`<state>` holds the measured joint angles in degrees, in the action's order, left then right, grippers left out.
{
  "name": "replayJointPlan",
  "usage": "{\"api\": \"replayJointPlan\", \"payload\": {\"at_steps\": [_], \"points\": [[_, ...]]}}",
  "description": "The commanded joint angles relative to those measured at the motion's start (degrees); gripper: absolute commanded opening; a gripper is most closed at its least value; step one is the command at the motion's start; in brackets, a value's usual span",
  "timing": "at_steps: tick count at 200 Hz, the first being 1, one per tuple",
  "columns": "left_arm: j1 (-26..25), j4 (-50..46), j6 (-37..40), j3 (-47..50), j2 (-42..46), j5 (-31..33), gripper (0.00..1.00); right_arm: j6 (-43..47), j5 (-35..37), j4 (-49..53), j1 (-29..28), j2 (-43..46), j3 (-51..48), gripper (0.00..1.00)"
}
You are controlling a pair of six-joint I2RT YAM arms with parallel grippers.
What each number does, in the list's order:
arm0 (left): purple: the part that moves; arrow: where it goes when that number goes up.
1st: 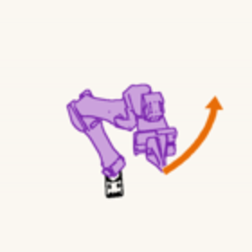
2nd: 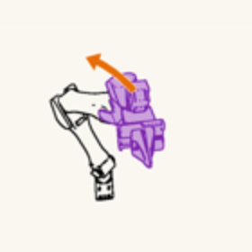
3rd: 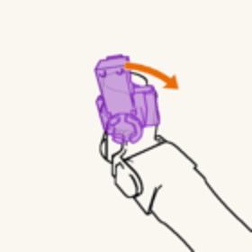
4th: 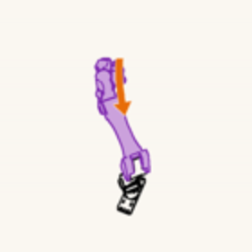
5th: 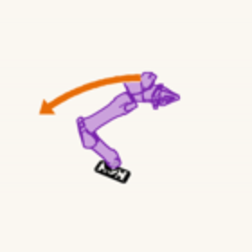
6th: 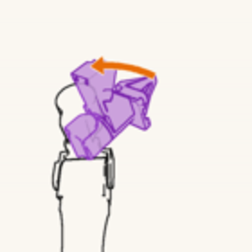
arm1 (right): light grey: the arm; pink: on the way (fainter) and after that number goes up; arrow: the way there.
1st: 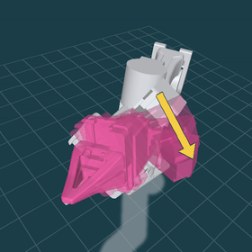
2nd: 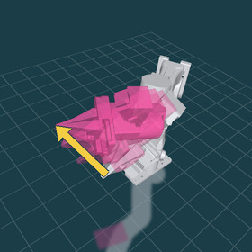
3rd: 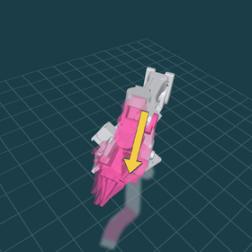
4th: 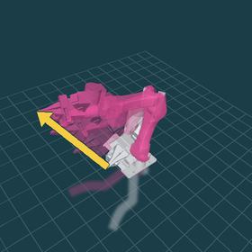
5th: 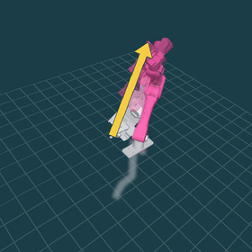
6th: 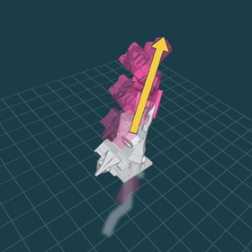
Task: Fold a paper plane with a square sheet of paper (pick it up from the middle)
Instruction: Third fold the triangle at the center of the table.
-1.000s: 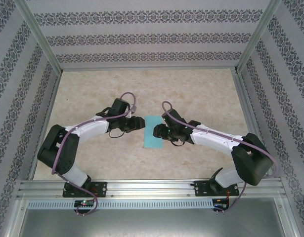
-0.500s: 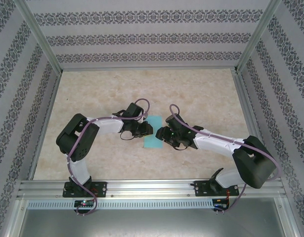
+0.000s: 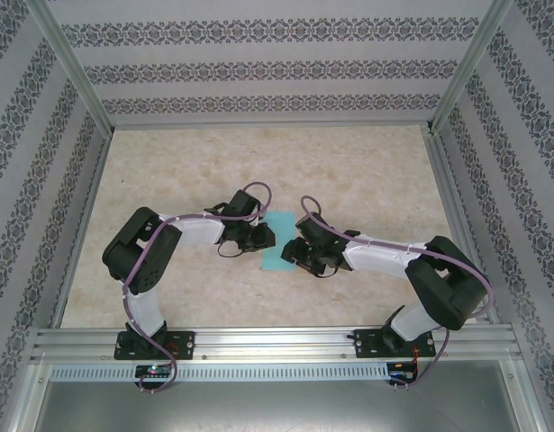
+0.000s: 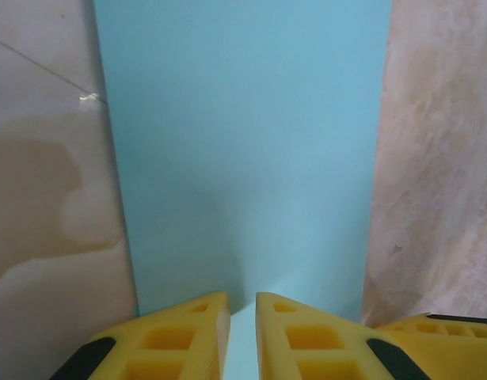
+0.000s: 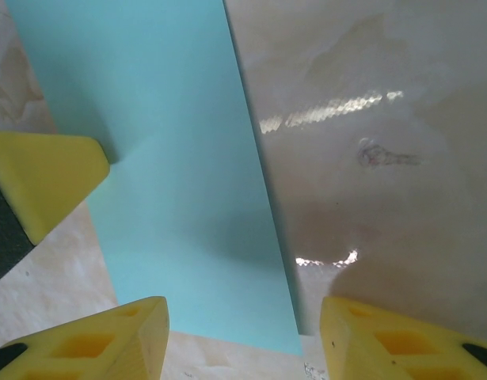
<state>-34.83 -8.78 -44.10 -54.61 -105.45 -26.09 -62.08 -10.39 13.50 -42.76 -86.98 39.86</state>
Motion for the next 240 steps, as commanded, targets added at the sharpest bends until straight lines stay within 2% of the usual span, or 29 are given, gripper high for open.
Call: {"api": "replayJointPlan", "payload": {"at_steps": [1, 57, 130, 151, 184, 240], "points": [[0.4, -1.5, -0.8, 2.9, -1.0, 2.0, 0.19, -0.4, -1.2, 0.2, -0.8, -1.0, 1.2, 0.53], [0.7, -0.6, -1.1, 4.2, -1.5, 1.7, 0.18, -0.4, -2.6, -0.6, -1.5, -2.1, 1.6, 0.52], [0.9, -0.2, -1.0, 4.6, -1.6, 1.7, 0.18, -3.5, -5.1, -10.7, -1.2, 0.1, -2.3, 0.5], [0.9, -0.1, -1.0, 4.7, -1.6, 1.8, 0.18, -6.1, -5.5, -15.9, -0.3, 0.4, -5.0, 0.45], [0.9, -0.2, -0.8, 4.7, -1.3, 1.7, 0.18, -7.5, -3.8, -17.0, 0.6, 2.4, -7.4, 0.4], [0.9, -0.3, -0.1, 4.7, -0.9, 1.5, 0.19, -12.4, -0.2, -18.1, 1.1, 5.9, -10.7, 0.22]]}}
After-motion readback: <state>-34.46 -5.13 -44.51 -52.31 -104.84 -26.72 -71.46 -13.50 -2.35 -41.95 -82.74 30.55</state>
